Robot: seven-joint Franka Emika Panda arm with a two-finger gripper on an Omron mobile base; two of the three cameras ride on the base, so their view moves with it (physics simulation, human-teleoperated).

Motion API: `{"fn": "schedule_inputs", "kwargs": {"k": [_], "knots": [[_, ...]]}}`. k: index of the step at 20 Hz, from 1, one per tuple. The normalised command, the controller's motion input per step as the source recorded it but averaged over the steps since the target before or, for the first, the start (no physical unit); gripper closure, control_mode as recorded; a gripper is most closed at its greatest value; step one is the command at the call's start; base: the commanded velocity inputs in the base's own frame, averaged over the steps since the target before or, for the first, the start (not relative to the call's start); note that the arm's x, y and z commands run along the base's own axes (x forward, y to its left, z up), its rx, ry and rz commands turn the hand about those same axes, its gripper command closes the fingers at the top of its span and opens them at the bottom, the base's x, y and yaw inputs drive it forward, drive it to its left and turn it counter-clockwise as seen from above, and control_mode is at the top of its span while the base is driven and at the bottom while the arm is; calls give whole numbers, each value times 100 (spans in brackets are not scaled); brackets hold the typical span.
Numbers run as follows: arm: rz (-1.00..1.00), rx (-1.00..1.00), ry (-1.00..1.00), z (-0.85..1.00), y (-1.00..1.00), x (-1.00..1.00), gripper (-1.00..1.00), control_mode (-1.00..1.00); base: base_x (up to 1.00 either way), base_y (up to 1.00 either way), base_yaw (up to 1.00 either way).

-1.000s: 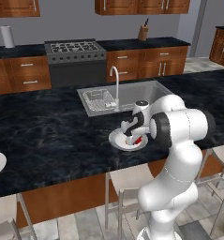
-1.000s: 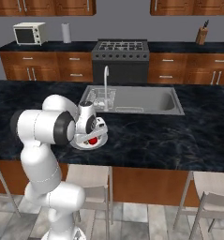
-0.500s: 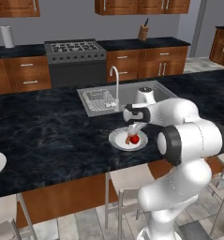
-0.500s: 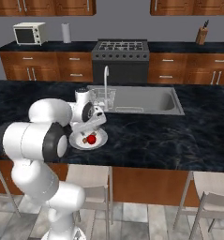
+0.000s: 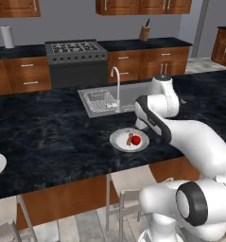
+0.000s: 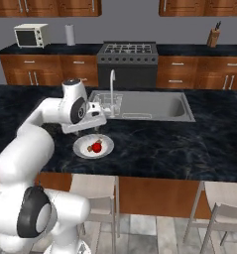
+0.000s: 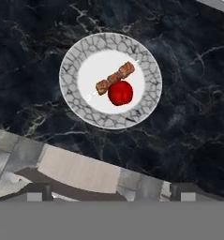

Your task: Pick up each apple from the fridge and place one apple on each plate on the dining counter.

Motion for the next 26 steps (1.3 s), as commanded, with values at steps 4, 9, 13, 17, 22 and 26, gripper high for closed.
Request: {"fn": "schedule_inputs", "kwargs": {"k": [4,9,13,17,22,26], "knots": [[-52,15,-3,67,0,-95,-100,-100,0,0,0],[-37,25,2,67,2,-94,-100,-100,0,0,0],[-12,9,1,23,1,-100,-100,-100,0,0,0],[-1,0,0,34,19,-87,-100,-100,0,0,0],[0,-6,11,-1,17,-13,-100,-100,0,0,0],[0,-1,7,-24,0,0,-100,-100,0,0,0]]}}
